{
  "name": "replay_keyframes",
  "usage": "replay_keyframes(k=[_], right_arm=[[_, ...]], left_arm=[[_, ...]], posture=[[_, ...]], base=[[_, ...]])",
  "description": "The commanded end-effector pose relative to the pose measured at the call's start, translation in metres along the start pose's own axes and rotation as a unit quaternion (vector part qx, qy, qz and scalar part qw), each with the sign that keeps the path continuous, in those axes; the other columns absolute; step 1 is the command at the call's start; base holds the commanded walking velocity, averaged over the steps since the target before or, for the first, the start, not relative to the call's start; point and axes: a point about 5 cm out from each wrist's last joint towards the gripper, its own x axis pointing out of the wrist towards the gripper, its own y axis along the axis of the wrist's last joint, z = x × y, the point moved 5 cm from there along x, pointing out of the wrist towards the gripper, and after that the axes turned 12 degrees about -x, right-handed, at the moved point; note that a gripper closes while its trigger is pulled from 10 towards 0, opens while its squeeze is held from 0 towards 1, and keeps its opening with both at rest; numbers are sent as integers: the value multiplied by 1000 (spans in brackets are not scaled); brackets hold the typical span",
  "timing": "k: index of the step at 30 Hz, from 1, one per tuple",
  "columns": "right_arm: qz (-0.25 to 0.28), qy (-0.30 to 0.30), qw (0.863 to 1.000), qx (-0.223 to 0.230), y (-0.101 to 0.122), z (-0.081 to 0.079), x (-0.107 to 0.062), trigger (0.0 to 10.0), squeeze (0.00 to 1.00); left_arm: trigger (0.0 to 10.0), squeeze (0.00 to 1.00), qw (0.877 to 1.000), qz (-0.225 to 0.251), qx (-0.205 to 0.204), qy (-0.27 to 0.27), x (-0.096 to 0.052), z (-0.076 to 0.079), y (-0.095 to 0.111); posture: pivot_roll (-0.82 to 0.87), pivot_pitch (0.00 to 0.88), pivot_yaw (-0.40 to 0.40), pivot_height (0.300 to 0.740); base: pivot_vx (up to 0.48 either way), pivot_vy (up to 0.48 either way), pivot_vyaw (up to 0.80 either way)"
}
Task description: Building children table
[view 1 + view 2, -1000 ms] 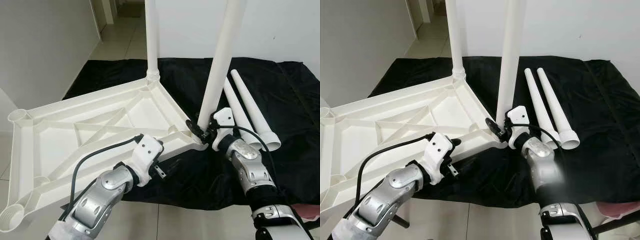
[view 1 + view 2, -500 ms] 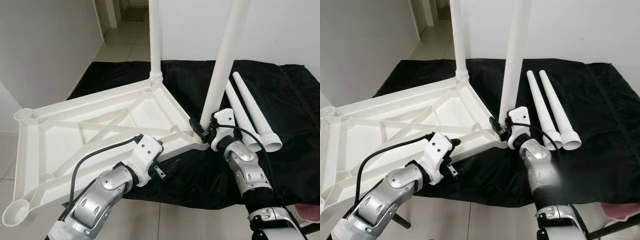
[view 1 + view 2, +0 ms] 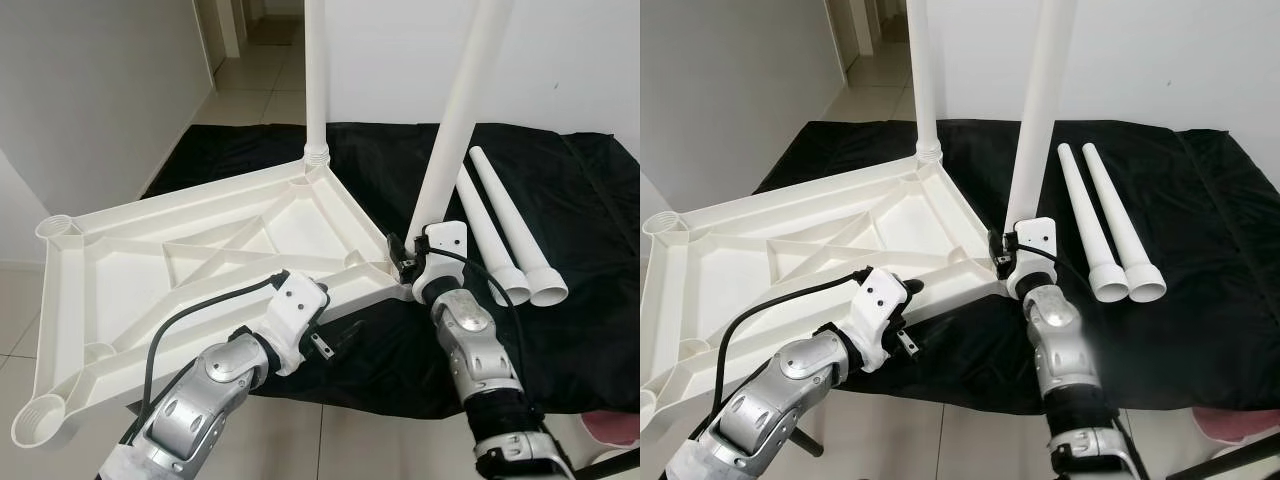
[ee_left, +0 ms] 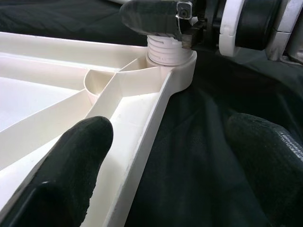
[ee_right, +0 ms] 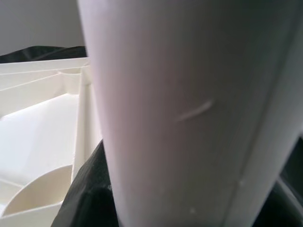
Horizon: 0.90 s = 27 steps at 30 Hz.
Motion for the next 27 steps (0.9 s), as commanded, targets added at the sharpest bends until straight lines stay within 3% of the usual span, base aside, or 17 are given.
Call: replay_keyframes(k=[1, 2, 4, 8, 12, 13, 15, 16, 22, 23, 27], right_arm=[[-59, -28, 998, -1, -28, 3, -8, 10000, 0], [-76, -92, 993, 17, -28, 6, -11, 10000, 0], [-82, -112, 990, 23, -28, 7, -12, 10000, 0], [-78, -136, 986, 60, -21, 3, -12, 10000, 0], [-67, -135, 987, 56, -16, 3, -12, 10000, 0], [-59, -132, 988, 54, -14, 4, -12, 10000, 522], [-53, -129, 989, 53, -12, 5, -12, 10000, 522], [-46, -127, 989, 53, -10, 7, -12, 10000, 1000], [-11, -122, 992, 31, 2, 12, -17, 10000, 1000], [-4, -114, 993, 27, 4, 11, -19, 10000, 0], [2, -103, 994, 31, 2, 7, -27, 10000, 0]], left_arm=[[10000, 0, 1000, -8, 3, -17, -1, 4, -3], [10000, 0, 1000, -7, 3, -18, 0, 5, -3], [10000, 0, 1000, -6, 4, -17, 1, 5, -3], [10000, 0, 1000, -2, 1, -13, 2, 4, -1], [10000, 0, 1000, -1, -1, -14, 3, 5, -1], [10000, 0, 1000, -1, -1, -16, 4, 6, -1], [10000, 0, 1000, -1, -1, -17, 4, 7, -1], [10000, 0, 1000, -1, -1, -17, 4, 7, -1], [10000, 0, 1000, 0, 1, -13, 5, 3, 1], [10000, 0, 1000, 3, 0, -7, 5, 1, 3], [10000, 0, 1000, 12, -5, 3, 6, 0, 7]], posture=[[-42, 48, 50, 740], [-39, 46, 39, 740], [-39, 46, 39, 740], [-45, 42, 49, 740], [-45, 42, 49, 740], [-50, 45, 50, 740], [-50, 45, 50, 740], [-50, 45, 50, 740], [-48, 53, 50, 740], [-47, 55, 51, 740], [-41, 54, 52, 740]], base=[[0, 0, 0], [0, 0, 0], [0, 0, 0], [0, 0, 0], [0, 0, 0], [0, 0, 0], [0, 0, 0], [0, 0, 0], [0, 0, 0], [0, 0, 0], [0, 0, 0]])
